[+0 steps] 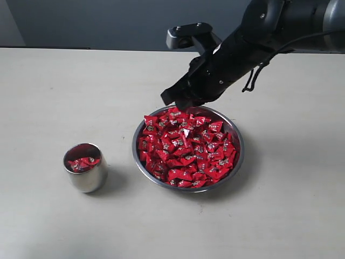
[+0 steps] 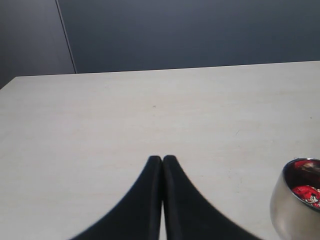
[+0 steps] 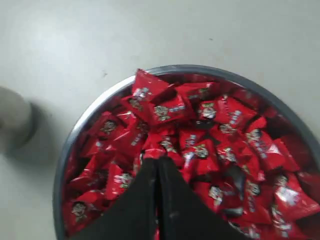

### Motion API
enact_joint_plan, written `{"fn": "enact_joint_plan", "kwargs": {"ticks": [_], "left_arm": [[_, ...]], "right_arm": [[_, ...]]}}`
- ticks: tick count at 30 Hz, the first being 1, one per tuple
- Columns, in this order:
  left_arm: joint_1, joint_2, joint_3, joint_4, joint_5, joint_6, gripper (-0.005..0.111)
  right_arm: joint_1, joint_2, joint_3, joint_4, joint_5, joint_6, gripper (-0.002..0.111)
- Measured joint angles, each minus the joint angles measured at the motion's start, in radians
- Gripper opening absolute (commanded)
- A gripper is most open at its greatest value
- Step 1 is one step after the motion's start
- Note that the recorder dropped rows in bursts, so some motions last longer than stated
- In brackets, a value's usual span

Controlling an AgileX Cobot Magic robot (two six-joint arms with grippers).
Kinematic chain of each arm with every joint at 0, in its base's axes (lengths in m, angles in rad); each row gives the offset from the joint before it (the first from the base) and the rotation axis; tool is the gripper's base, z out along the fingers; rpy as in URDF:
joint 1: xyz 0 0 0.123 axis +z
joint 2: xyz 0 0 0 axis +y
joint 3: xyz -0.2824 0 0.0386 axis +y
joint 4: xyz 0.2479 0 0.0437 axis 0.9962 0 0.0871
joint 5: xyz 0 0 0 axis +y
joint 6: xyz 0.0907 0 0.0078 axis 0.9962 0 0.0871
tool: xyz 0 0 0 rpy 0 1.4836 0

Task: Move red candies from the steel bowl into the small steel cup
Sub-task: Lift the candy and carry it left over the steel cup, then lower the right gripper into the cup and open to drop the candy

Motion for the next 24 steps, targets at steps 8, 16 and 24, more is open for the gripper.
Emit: {"fn": "enact_joint_plan", "kwargs": {"ticks": [8, 16, 24], "left_arm": [[0.0, 0.0, 0.0, 0.0, 0.0, 0.0, 0.0], [0.0, 0.0, 0.0, 0.0, 0.0, 0.0, 0.0], [0.0, 0.0, 0.0, 0.0, 0.0, 0.0, 0.0]], "right_arm": [[0.084, 0.0, 0.0, 0.076, -0.051, -0.021, -0.001], [0.152, 0.034, -0.119, 0.18, -0.013, -0.083, -0.001], [0.233, 0.146, -0.246, 0.18, 0.046, -0.083, -0.001]]}}
